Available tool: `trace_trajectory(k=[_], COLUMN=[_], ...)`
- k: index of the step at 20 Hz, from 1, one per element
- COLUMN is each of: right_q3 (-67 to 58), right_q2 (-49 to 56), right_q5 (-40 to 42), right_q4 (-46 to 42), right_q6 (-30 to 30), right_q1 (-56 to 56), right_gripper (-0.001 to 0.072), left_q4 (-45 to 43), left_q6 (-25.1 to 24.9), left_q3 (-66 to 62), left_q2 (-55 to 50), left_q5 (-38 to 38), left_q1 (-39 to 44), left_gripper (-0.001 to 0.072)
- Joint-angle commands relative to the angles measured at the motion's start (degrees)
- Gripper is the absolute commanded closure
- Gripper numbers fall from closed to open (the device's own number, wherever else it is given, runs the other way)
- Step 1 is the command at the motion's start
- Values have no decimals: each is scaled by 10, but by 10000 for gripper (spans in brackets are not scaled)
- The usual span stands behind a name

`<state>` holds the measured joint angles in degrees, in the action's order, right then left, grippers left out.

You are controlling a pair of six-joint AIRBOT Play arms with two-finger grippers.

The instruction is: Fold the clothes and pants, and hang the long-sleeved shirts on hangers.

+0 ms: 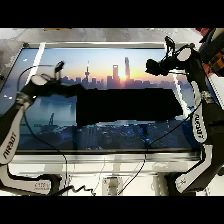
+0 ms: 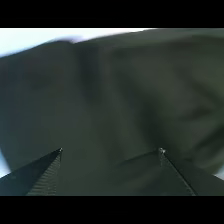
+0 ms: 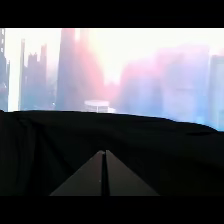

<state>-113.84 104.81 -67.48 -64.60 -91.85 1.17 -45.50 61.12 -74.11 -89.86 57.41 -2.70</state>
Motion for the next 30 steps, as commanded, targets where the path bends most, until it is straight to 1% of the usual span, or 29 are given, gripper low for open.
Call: trace_trajectory(k=[1,4,8,9,10,11,12,13,14,17,18,20,22,24,25,27,30], right_q3=[0,0,0,0,0,0,0,0,0,0,0,0,0,0,0,0,6], right_q2=[0,0,0,0,0,0,0,0,0,0,0,0,0,0,0,7,22], right_q5=[-5,-4,-5,-5,-4,-4,-5,-5,-7,-20,-25,-35,-36,-36,-36,-38,-41], right_q4=[-2,-2,-2,-2,-2,-3,-3,-2,-3,-4,-11,-20,-22,-22,-21,-14,-9], right_q6=[0,0,0,0,0,0,0,0,0,1,10,33,35,35,35,35,34], right_q1=[2,14,42,49,56,61,66,68,71,71,71,71,71,71,71,73,94], right_gripper=[687,687,687,687,687,687,687,687,687,687,687,687,687,687,687,687,688], left_q4=[-28,-3,71,94,111,123,130,130,130,115,92,9,-78,-141,-164,-211,-273], left_q6=[-14,-23,-37,-38,-38,-38,-38,-38,-37,-33,-15,62,136,177,193,210,215], left_q3=[79,147,155,155,155,155,154,150,146,105,83,26,-42,-108,-136,-184,-224], left_q2=[2,-2,-48,-58,-64,-67,-67,-67,-64,-37,-21,23,70,112,128,153,169], left_q5=[24,-24,-52,-61,-72,-82,-89,-88,-85,-25,2,59,125,181,198,224,259], left_q1=[-89,-84,-41,-29,-17,-5,5,13,16,6,1,-8,-10,-7,-4,9,39], left_gripper=[13,14,15,47,114,159,317,571,694,698,698,698,698,698,698,698,698])
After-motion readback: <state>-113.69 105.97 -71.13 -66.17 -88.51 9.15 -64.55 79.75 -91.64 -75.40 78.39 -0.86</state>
